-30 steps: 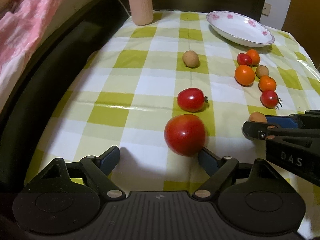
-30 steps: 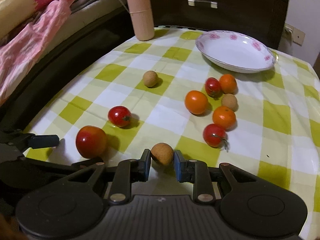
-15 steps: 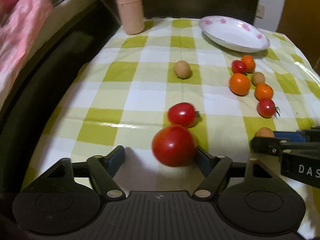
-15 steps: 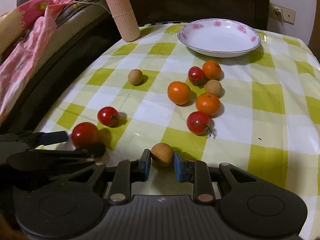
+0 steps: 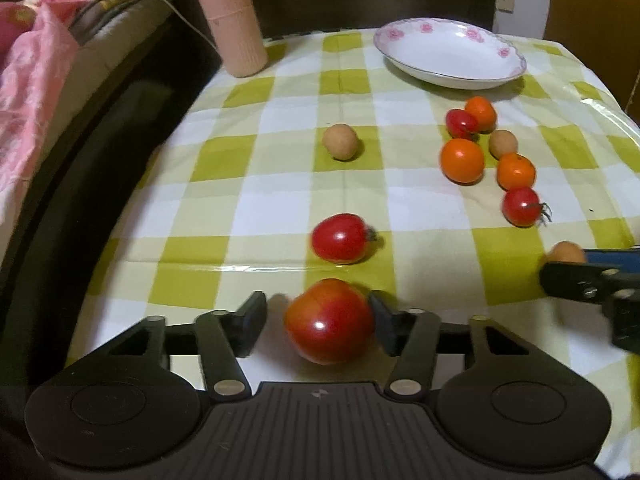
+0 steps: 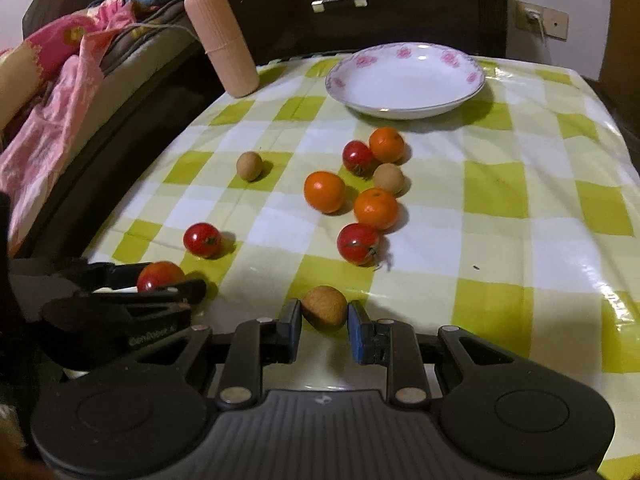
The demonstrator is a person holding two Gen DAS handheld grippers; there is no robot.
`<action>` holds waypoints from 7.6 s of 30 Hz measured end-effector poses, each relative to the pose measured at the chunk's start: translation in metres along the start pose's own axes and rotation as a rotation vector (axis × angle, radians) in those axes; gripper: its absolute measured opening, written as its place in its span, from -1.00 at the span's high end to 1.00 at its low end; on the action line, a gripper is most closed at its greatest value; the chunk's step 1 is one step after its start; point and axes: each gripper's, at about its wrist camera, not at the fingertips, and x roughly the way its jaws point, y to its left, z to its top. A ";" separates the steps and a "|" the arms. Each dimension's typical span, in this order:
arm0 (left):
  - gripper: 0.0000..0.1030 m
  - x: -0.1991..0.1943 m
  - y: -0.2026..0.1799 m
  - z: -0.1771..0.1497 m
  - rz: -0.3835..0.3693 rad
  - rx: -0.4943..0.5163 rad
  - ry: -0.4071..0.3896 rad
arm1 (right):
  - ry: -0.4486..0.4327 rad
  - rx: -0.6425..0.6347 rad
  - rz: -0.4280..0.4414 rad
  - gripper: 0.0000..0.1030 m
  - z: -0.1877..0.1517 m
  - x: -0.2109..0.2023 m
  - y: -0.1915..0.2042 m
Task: Organize fruits
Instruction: 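Grasp the large red tomato with the left tool, then carry both held fruits to the white plate with the left and right tools, then open the left tool over the plate while the right tool releases the brown fruit, then withdraw both tools from the plate back toward the remaining fruits, then grasp the red cherry tomato with the right tool, then grasp the red tomato with the left tool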
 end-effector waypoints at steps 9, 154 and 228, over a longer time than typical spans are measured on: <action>0.01 -0.006 -0.005 0.002 -0.021 0.015 0.032 | -0.011 0.019 -0.035 0.51 -0.003 -0.022 0.000; -0.68 -0.003 0.007 0.136 -0.238 -0.159 -0.134 | -0.158 0.008 -0.060 0.16 0.105 0.002 -0.034; -0.33 0.018 0.002 0.043 -0.277 0.106 0.007 | 0.019 -0.131 0.021 0.50 0.032 0.043 -0.003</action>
